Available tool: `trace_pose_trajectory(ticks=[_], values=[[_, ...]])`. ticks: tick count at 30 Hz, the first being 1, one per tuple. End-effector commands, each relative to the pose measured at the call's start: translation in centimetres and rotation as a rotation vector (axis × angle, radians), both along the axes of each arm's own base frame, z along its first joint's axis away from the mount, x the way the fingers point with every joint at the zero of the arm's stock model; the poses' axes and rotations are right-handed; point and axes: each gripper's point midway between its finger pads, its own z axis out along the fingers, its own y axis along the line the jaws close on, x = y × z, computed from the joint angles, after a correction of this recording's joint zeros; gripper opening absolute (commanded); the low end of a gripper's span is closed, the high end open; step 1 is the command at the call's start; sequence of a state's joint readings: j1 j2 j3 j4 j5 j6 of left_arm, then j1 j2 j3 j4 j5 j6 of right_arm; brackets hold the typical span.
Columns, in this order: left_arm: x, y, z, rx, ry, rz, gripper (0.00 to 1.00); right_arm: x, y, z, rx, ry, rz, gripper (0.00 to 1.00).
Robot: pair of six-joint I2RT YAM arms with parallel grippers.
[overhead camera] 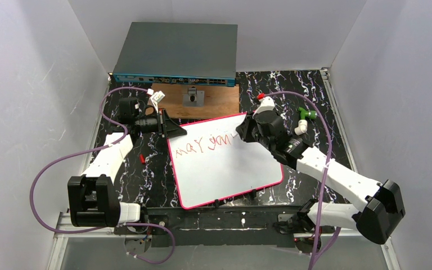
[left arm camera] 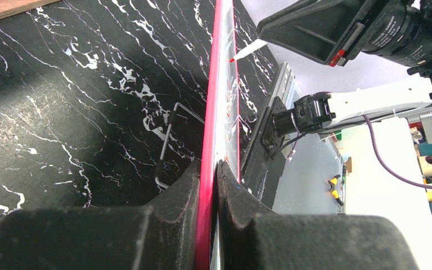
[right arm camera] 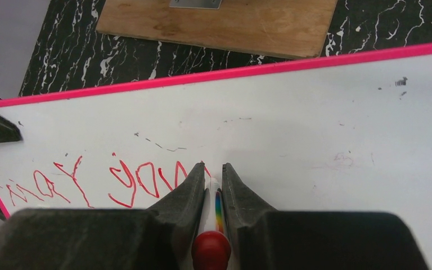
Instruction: Write a sentence on the whiteboard
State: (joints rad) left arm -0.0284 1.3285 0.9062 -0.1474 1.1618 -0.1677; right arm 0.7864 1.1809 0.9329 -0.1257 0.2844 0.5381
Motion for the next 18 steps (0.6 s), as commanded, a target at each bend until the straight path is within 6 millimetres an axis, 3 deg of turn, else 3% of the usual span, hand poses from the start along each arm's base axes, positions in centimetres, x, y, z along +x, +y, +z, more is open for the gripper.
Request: trace_pose_trajectory(ticks=[1,8,18], values=[[2.0,1.2,-2.0,0.174,-0.147,0.069,0.0,-0.9,-0.9,0.2,0.031,-0.003,-0.013,0.01],[2.0,1.1,-2.0,0.175,-0.149,0.068,0.0,-1.5,-1.4,-0.8,0.023,0.016,-0.012,0.01],[1.8,1.1,-2.1,0.177,-0.147,0.066,0.0,-0.5,-0.3,0.2,0.034,-0.003,0.002,0.01]])
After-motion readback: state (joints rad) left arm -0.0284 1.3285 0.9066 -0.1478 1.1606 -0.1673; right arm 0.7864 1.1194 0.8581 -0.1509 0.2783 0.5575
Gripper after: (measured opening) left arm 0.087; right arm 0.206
